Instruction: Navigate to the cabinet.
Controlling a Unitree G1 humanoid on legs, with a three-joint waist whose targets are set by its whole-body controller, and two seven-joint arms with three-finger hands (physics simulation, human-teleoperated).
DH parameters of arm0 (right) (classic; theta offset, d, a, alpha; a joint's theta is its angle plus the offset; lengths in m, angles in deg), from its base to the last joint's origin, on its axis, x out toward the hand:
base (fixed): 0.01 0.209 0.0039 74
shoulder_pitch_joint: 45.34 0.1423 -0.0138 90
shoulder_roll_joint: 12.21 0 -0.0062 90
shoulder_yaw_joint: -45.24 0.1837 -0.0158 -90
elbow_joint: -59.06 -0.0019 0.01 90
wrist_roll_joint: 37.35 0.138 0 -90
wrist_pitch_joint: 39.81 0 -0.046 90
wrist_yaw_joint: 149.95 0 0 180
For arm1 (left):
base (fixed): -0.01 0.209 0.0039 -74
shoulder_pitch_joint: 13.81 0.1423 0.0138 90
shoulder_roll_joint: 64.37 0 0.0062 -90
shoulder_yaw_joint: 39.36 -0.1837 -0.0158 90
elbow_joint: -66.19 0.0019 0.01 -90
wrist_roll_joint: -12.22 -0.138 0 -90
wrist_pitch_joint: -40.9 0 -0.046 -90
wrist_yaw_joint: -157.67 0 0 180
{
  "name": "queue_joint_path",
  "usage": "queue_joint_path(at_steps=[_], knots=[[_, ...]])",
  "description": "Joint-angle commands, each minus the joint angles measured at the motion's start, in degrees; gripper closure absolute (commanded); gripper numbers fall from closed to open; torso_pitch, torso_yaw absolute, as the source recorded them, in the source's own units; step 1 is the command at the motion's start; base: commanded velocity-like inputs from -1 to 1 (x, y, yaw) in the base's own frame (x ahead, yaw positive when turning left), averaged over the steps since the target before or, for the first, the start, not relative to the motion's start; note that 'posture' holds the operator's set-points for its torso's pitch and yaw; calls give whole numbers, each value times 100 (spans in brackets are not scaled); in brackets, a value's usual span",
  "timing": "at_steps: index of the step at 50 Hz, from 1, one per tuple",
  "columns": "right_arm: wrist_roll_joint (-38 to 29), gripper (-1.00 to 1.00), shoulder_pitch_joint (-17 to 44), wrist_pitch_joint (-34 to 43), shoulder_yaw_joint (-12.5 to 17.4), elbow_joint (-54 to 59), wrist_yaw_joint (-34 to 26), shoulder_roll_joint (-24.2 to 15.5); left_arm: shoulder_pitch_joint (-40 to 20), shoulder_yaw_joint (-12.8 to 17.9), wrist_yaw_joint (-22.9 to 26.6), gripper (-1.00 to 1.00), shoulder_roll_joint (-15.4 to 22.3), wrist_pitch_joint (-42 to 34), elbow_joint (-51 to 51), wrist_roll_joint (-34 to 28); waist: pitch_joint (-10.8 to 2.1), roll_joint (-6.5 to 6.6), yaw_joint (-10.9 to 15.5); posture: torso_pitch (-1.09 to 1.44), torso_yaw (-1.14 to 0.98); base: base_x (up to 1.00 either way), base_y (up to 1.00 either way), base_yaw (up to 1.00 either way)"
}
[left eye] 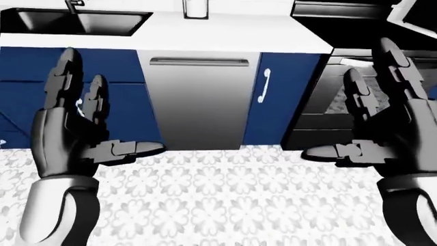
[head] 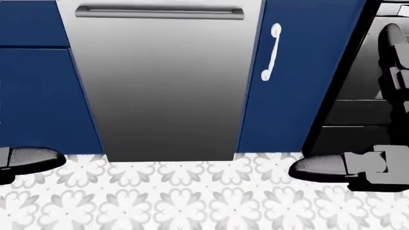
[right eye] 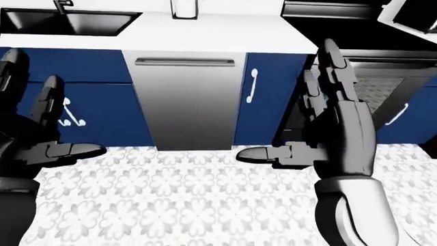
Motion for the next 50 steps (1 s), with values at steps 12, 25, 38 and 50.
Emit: queue_joint_path(at_steps=[12, 25, 38, 50], knots=[[-124, -100, 185, -43, 50, -160, -115, 5, -156, 153, -9, -100, 134, 171, -71, -99, -144, 527, 132, 0, 0, -12, -100, 0], [-179, -100, 222, 1, 12, -160, -119, 29, -138, 105, 77, -100, 99, 205, -41, -217, -100, 99, 25, 0, 0, -13, -100, 0], [-128, -100, 168, -68, 17, -160, -64, -29, -120, 108, 105, -100, 70, 193, -60, -247, -101, 305, 154, 0, 0, -12, -100, 0], [-188, -100, 249, 97, 48, -160, -133, 104, -167, 5, 139, -100, 47, 223, 28, -349, -41, 275, 39, 0, 0, -13, -100, 0]])
